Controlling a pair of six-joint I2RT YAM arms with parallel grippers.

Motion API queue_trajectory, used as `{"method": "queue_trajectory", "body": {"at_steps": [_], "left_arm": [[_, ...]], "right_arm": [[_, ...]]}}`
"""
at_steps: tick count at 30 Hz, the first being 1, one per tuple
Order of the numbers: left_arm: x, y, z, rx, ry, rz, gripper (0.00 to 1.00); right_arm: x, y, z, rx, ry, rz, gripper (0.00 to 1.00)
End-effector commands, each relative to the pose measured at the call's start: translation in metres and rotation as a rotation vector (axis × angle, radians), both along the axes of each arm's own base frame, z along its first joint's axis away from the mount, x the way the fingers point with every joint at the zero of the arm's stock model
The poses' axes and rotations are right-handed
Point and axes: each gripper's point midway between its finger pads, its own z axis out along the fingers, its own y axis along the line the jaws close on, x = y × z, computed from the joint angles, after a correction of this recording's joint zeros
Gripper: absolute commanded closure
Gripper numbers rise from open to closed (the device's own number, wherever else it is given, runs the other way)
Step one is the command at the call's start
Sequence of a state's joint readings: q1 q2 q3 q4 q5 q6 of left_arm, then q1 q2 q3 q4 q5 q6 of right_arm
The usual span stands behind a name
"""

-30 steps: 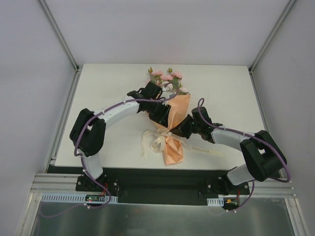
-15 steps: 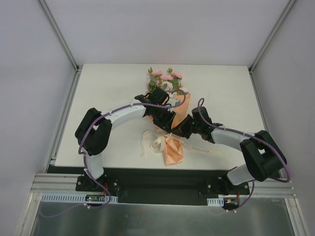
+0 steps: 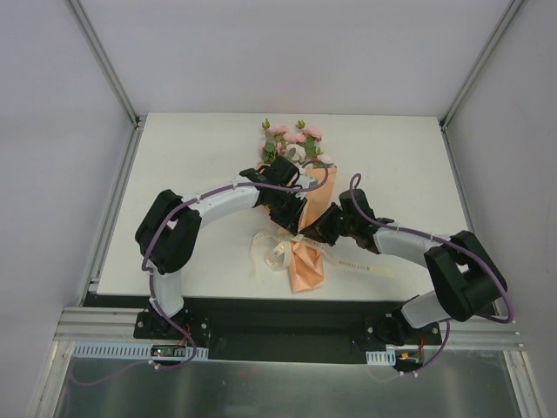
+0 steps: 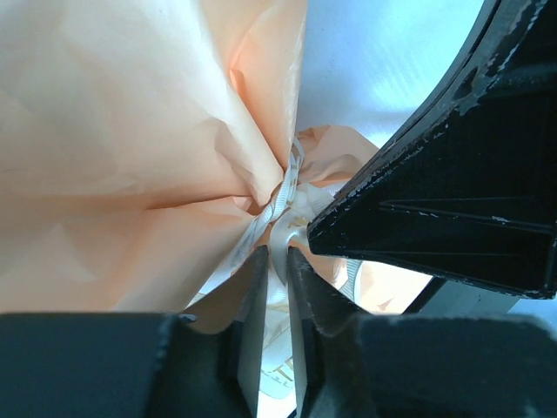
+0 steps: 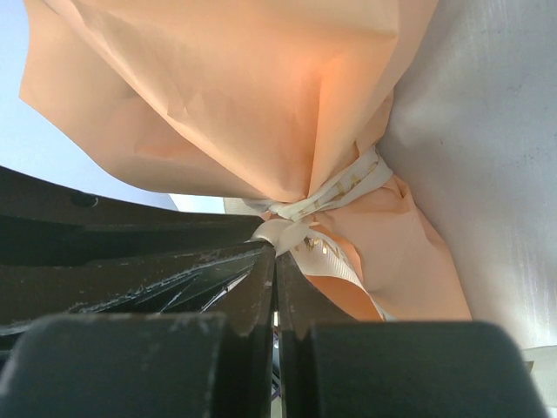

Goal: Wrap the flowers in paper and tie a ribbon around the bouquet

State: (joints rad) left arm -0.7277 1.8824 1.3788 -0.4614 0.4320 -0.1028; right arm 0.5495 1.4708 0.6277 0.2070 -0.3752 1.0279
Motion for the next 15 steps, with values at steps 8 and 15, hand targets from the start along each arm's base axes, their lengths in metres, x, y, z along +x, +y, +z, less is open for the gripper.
{"method": "queue_trajectory", "body": {"at_steps": [8,15], "left_arm": [[0.007,-0.009,0.028,-0.096,-0.100,0.009,1.00],[0.017,0.000,0.043,-0.164,-0.162,0.068,1.00]], "right_arm": [[-0.002,0.010,0.014,0.031,-0.068,0.056,0.99],[-0.017,0.004,0.005,-0.107,-0.173,0.191,0.96]]}}
